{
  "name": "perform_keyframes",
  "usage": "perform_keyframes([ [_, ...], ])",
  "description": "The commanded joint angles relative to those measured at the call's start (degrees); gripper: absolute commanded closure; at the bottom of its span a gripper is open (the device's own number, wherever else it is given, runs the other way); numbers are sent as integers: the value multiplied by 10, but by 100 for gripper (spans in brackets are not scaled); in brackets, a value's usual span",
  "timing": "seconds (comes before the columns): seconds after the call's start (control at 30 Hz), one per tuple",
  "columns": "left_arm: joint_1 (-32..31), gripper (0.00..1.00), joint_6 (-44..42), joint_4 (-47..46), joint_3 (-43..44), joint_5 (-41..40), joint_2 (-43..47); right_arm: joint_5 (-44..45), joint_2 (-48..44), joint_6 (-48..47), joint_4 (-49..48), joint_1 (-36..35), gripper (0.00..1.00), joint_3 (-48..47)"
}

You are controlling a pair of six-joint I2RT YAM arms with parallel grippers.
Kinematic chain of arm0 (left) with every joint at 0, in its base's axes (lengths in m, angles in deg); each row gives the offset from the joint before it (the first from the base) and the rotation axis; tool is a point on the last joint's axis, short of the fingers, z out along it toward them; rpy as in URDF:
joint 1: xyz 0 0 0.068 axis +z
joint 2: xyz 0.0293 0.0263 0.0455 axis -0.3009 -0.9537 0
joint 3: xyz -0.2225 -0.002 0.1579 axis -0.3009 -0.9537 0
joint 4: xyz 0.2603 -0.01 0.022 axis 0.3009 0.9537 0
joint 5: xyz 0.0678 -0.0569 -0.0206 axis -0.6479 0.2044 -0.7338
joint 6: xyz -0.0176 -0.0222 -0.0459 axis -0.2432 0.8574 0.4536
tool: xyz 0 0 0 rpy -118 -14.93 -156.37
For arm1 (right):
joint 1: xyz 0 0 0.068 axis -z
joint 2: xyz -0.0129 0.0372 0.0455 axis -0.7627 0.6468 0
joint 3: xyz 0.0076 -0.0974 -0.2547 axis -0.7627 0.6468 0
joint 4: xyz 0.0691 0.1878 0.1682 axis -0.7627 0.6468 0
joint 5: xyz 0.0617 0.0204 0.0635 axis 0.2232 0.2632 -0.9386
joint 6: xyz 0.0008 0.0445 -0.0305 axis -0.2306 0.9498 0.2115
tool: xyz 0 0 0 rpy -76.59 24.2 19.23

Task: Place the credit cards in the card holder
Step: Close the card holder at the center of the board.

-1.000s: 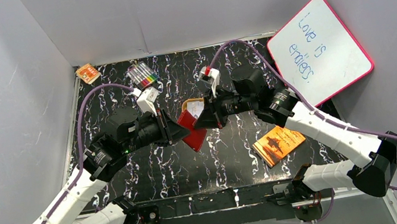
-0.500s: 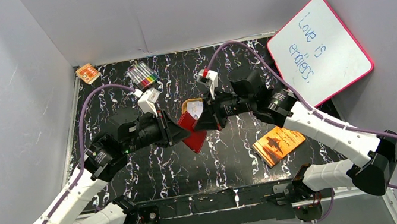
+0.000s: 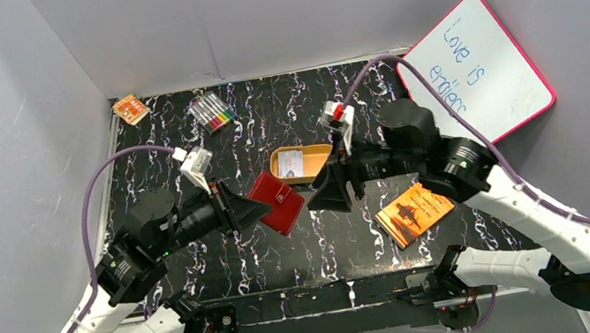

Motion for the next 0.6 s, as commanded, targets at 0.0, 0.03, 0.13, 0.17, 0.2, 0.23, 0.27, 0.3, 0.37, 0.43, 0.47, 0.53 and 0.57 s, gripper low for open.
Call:
perform_keyframes([
  [0.0, -2, 100, -13, -30, -18, 42, 52, 15, -37, -2, 1, 0, 31, -9],
  [0.03, -2, 100, -16, -37, -22, 50, 70, -1, -40, 12, -20, 0, 30, 4],
  [0.13, -2, 100, -25, -63, -31, 74, 103, -48, -45, 71, -115, 0, 27, 51],
  [0.17, -2, 100, -27, -71, -32, 80, 110, -63, -45, 94, -154, 0, 27, 63],
  [0.2, -3, 100, -28, -80, -33, 86, 115, -78, -43, 120, -188, 0, 26, 74],
  [0.23, -3, 100, -29, -86, -32, 90, 118, -91, -40, 142, -222, 0, 25, 83],
  [0.27, -2, 100, -30, -91, -31, 92, 119, -104, -35, 162, -250, 0, 25, 90],
  [0.3, -2, 100, -32, -93, -30, 93, 118, -114, -30, 180, -275, 0, 24, 96],
  [0.37, -3, 100, -33, -97, -27, 96, 115, -132, -22, 213, -327, 0, 21, 111],
  [0.43, -3, 100, -34, -98, -25, 100, 110, -147, -19, 239, -367, 0, 21, 124],
  [0.47, -2, 100, -34, -100, -24, 102, 108, -154, -17, 249, -381, 0, 21, 129],
  [0.53, -3, 100, -34, -103, -24, 105, 105, -161, -12, 262, -398, 0, 21, 134],
  [0.57, -3, 100, -34, -105, -25, 104, 104, -165, -11, 267, -404, 0, 23, 138],
])
